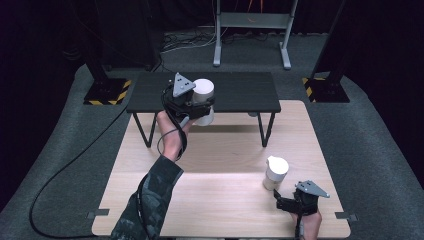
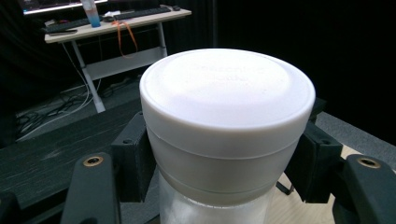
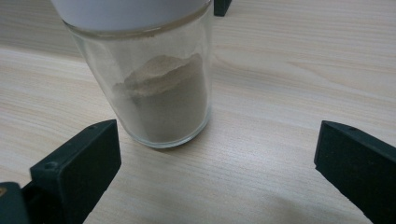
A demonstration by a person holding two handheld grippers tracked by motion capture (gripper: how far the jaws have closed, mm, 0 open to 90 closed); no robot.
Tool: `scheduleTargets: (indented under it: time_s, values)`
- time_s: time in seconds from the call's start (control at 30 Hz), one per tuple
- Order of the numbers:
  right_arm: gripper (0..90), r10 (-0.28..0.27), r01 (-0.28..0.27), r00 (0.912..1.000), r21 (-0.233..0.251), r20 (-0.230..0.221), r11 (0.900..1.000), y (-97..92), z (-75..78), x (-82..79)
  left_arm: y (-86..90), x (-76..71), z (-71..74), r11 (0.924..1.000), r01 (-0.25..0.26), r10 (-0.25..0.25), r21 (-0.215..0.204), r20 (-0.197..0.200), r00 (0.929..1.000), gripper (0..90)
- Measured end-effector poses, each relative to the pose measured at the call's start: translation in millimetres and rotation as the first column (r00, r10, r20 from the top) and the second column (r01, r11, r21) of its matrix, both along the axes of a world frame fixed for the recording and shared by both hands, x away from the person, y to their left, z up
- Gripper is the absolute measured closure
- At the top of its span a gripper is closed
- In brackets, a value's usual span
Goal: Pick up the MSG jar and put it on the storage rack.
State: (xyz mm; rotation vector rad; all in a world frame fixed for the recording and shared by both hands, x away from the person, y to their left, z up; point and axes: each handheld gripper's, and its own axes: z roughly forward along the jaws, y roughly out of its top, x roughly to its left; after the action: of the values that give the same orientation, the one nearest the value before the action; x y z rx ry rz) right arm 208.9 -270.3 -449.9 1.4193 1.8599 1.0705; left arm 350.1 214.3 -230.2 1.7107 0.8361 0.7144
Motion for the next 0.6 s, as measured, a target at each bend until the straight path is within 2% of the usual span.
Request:
scheduleTargets:
  time_s: [0.6]
  values:
    - [0.0,0.001,-0.001,1.0000,0.003,0.000,1.0000,-0.5,-0.1,-0.2,-14.7,17.4,16.1,0.9999,-0.013,0.013,0.008,-0.003,0.9999,34.7]
